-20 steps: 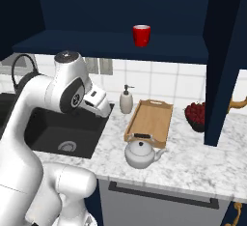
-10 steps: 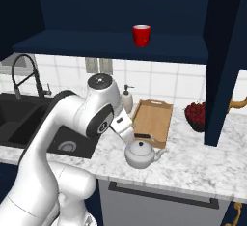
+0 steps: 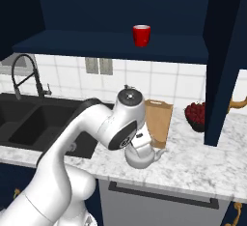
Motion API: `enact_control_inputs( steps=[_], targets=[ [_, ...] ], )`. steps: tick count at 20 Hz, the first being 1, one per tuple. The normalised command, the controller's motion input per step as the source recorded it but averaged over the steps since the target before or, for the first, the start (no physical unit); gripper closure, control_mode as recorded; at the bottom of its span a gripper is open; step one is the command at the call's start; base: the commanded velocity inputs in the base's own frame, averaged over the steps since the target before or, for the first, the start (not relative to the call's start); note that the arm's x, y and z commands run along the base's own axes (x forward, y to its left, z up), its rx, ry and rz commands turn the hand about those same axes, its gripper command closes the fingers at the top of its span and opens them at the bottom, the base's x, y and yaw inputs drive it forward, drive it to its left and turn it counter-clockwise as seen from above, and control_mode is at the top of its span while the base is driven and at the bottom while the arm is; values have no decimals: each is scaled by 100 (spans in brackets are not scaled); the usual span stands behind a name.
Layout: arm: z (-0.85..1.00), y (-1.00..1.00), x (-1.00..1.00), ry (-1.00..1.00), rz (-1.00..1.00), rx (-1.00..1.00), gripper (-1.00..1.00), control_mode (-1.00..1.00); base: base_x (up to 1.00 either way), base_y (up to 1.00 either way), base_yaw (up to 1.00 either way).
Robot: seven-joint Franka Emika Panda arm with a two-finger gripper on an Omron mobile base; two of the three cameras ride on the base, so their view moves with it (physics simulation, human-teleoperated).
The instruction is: Pick the kettle from the counter and place it on the tray. Then pick the mug from the cabinet and place it on the tray. Then close the cabinet doors.
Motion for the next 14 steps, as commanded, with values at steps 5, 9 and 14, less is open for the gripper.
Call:
enact_control_inputs(
  steps=[5,9,14],
  targets=[
    [-21,-10,13,2,-3,4,-100,-100,0,0,0],
    [-11,0,20,10,-6,0,-100,-100,0,0,0],
    [-7,0,34,7,-3,0,-100,-100,0,0,0]
  ],
)
